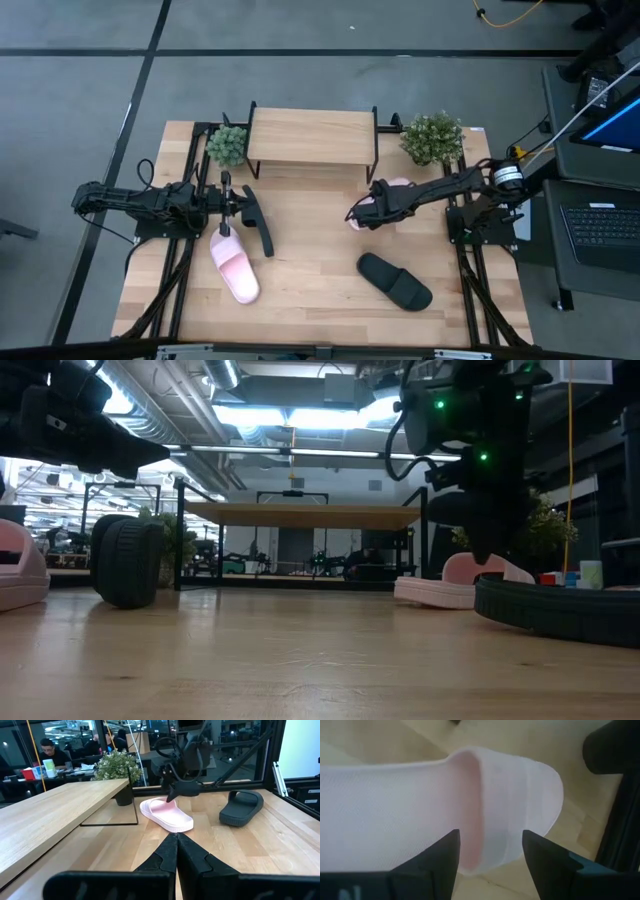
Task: Pick and place slides into the shelf
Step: Put the right pink slipper on the shelf
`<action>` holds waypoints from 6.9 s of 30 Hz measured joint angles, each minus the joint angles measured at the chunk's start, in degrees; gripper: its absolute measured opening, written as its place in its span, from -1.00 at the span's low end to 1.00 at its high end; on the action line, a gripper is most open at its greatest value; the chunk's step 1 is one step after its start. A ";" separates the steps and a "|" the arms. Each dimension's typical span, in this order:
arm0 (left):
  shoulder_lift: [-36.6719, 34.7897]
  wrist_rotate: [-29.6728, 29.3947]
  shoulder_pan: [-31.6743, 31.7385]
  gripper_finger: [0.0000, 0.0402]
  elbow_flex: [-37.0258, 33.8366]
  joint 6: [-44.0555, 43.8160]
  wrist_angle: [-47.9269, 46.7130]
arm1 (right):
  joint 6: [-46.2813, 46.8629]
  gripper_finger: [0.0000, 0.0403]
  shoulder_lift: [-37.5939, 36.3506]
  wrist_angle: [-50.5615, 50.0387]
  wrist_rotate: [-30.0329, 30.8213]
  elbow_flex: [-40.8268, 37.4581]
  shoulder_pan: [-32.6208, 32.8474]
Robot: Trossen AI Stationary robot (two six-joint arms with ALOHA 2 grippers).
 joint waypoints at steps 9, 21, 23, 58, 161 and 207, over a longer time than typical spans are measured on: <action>0.00 0.00 -0.01 -1.00 0.00 0.00 0.00 | -0.84 0.05 0.00 0.28 0.07 0.00 -1.30; 0.00 -0.02 -0.02 -1.00 0.00 0.13 0.00 | -1.97 -0.45 0.00 0.32 -0.03 0.00 -1.30; 0.00 -0.02 -0.01 -1.00 0.00 0.39 0.00 | -1.97 -0.52 0.00 0.35 -0.05 0.00 -1.29; 0.00 -0.02 -0.01 -1.00 0.01 0.52 -0.90 | -9.58 -0.98 0.04 0.12 -2.70 6.56 -0.68; 0.00 -0.44 0.00 -1.00 0.02 0.48 -0.83 | -75.58 -0.99 -3.52 6.42 -1.61 37.43 -25.86; 0.00 -0.46 0.00 -1.00 0.00 2.03 -0.79 | -84.91 -0.99 -3.39 15.64 -1.75 28.02 -30.56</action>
